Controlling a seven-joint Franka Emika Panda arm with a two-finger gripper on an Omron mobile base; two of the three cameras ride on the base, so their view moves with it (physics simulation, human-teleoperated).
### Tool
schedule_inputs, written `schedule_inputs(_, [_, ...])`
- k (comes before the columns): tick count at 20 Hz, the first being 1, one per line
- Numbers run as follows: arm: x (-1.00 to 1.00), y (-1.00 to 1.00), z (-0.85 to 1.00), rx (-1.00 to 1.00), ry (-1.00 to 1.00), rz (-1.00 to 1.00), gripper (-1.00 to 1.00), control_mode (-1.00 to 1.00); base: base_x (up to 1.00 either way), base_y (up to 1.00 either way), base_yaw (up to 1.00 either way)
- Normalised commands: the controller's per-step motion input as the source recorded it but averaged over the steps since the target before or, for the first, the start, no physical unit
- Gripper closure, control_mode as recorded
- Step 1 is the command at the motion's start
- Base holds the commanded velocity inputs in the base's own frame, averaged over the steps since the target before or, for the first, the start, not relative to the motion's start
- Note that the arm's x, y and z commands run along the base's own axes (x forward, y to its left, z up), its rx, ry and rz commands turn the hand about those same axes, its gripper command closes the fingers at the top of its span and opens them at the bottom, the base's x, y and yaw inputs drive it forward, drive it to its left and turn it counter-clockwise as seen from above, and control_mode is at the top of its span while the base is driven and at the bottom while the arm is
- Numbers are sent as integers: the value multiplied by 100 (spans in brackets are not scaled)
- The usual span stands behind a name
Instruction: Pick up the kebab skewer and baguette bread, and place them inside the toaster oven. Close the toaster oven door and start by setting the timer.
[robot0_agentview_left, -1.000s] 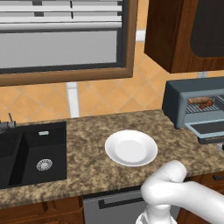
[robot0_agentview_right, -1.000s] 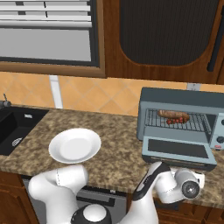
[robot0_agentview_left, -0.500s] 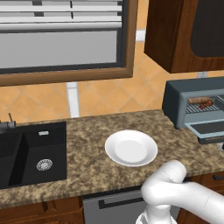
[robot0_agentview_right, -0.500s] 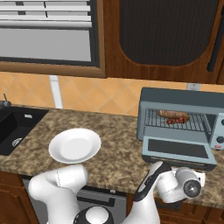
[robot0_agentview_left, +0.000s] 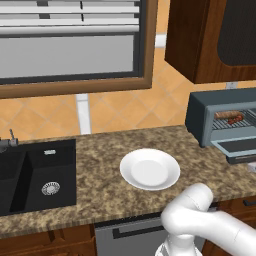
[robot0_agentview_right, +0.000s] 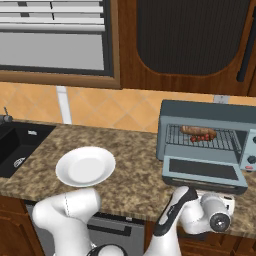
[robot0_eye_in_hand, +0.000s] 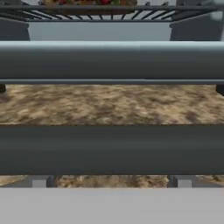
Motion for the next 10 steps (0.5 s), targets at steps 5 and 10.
schedule_inputs(5, [22, 0, 33, 5, -22, 0, -100, -100, 0, 0, 0])
schedule_inputs(10, [22, 0, 36, 5, -23, 0, -100, -100, 0, 0, 0])
